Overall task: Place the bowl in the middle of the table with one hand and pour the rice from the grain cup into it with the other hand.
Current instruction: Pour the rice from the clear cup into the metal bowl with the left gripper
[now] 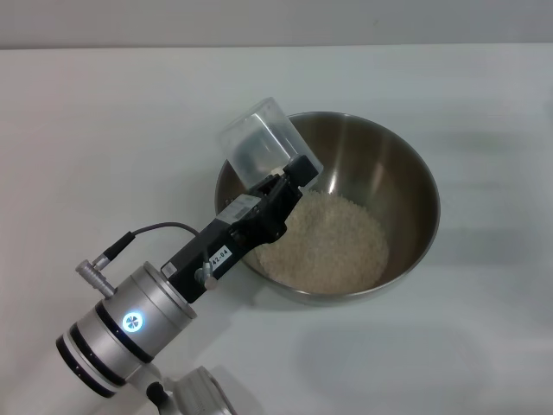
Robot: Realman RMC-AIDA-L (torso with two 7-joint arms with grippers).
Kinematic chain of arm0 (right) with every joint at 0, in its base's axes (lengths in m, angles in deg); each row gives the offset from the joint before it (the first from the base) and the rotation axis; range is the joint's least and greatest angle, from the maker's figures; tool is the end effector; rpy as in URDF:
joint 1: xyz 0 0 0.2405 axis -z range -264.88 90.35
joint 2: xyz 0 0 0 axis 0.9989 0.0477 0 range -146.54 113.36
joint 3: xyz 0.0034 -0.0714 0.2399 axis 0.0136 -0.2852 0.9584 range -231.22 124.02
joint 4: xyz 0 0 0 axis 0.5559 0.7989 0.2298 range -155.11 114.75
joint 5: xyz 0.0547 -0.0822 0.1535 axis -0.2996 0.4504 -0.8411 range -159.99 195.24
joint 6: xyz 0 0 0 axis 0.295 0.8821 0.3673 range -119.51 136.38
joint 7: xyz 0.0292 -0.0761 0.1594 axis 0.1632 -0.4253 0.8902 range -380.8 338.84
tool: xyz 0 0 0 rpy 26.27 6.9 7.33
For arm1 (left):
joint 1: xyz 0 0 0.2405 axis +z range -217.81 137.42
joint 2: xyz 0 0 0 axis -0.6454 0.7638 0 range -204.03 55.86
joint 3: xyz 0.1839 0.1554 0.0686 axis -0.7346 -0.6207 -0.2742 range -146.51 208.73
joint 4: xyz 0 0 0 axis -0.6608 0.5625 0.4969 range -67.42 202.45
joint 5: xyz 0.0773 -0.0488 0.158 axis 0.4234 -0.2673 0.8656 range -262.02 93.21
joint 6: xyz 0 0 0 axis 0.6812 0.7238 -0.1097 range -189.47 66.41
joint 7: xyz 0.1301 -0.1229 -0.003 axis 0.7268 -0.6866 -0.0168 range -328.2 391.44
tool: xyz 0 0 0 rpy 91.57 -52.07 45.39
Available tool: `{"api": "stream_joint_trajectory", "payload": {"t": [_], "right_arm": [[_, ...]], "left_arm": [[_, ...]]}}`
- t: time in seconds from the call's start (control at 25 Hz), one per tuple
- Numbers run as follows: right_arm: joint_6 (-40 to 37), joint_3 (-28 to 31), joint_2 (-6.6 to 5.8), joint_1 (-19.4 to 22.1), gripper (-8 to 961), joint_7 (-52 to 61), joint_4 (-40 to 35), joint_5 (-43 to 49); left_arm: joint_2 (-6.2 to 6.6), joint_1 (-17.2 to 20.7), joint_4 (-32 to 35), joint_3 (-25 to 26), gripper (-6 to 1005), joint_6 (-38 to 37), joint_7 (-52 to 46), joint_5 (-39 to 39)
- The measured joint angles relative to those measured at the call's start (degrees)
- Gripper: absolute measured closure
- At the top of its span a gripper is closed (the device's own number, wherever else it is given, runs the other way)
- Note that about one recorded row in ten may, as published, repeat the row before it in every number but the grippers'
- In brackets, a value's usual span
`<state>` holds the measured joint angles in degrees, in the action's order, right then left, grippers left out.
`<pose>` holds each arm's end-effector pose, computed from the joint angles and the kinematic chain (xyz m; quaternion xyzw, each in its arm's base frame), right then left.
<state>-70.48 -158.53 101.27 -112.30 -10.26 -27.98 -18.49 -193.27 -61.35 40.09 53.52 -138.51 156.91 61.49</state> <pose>0.3002 0.3510 0.0818 -0.5756 0.1828 0.3791 0.7011 -0.1663 0.2556 -0.0993 -0.4151 0.7251 0.1141 0.5375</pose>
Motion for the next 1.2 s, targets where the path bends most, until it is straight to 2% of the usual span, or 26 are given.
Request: {"api": "stream_joint_trajectory", "payload": {"t": [0.52,0.68,0.84,1.2], "right_arm": [[-0.02,0.00,0.00,-0.23,192,0.00,-0.21,-0.21],[-0.02,0.00,0.06,-0.47,192,0.00,-0.22,-0.24],[-0.02,0.00,0.17,-0.60,192,0.00,-0.71,-0.09],[-0.02,0.00,0.18,-0.71,192,0.00,-1.52,0.13]], "left_arm": [[0.00,-0.10,0.00,0.12,920,0.01,-0.86,-0.35],[0.00,-0.11,-0.23,1.42,917,-0.05,-4.68,-0.57],[0.00,0.30,-1.22,3.30,914,-0.21,-11.90,-0.71],[0.00,1.72,-3.78,8.61,908,-0.37,-36.35,-2.72]]}}
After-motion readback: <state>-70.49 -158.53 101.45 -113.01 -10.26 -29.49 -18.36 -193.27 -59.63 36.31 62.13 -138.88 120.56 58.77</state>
